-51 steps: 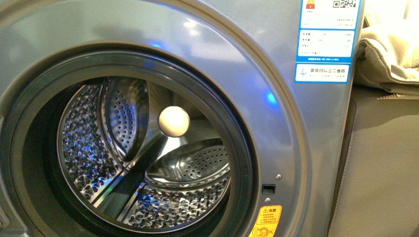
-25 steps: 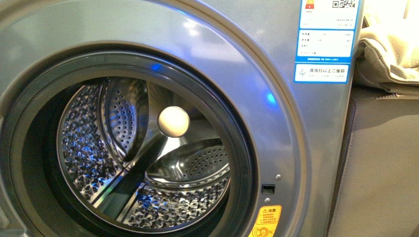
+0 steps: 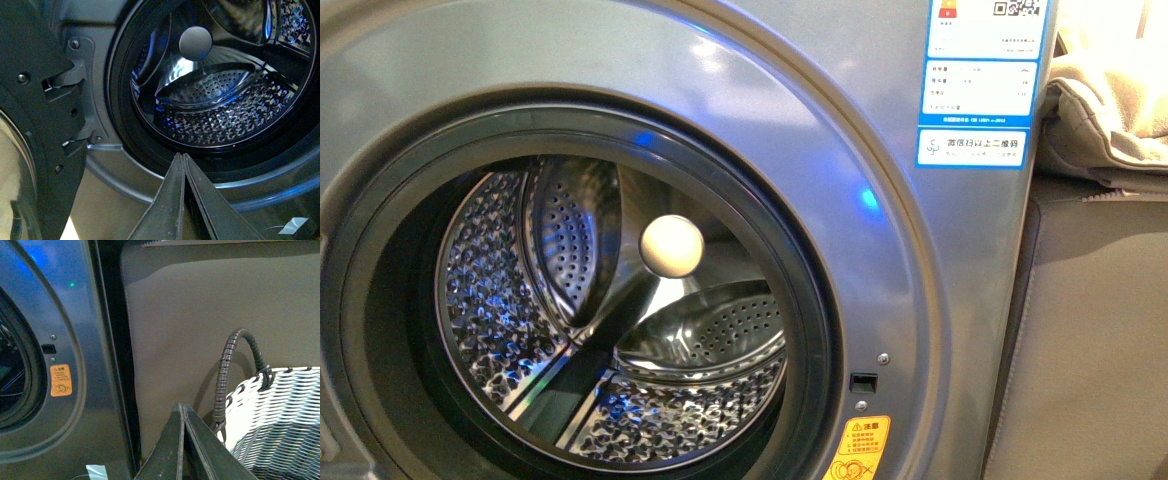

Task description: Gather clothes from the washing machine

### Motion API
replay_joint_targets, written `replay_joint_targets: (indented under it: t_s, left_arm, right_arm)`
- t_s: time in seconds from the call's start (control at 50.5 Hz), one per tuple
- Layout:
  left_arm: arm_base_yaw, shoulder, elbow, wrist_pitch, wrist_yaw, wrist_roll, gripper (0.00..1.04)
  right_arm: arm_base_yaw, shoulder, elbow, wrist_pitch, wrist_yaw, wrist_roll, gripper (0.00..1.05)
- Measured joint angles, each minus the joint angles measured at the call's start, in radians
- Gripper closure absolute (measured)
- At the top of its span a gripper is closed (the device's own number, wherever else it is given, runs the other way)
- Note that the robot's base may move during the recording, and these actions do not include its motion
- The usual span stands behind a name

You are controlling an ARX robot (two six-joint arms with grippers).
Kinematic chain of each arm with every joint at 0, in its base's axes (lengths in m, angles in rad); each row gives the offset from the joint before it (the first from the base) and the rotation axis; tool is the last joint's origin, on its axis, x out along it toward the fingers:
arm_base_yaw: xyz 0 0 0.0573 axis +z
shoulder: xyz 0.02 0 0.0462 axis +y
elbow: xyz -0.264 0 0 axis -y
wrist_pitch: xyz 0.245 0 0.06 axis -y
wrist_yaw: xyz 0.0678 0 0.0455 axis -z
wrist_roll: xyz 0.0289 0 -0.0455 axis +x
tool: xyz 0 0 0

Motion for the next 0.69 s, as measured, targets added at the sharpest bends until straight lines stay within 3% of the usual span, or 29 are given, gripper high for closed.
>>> replay_joint_targets:
  t_s: [0.198,0.336,0.653,0.693]
  left_arm:
    - [0.0,-0.056,-0.032,-0.017,0.0,0.0,1.01]
    - [0.0,-0.203,-0.043,-0.176,0.0,0.0,1.01]
    - [0.0,-0.231,-0.043,-0.182,0.0,0.0,1.01]
    - [0.0,-0.231,-0.043,-0.182,0.0,0.0,0.95]
  right_arm:
    - [0.0,0.0,0.0,0.0,0.0,0.0,1.02]
    - [0.0,0.0,0.0,0.0,0.0,0.0,1.02]
    - [0.0,0.0,0.0,0.0,0.0,0.0,1.02]
    - [0.0,0.0,0.0,0.0,0.0,-0.001,0.98]
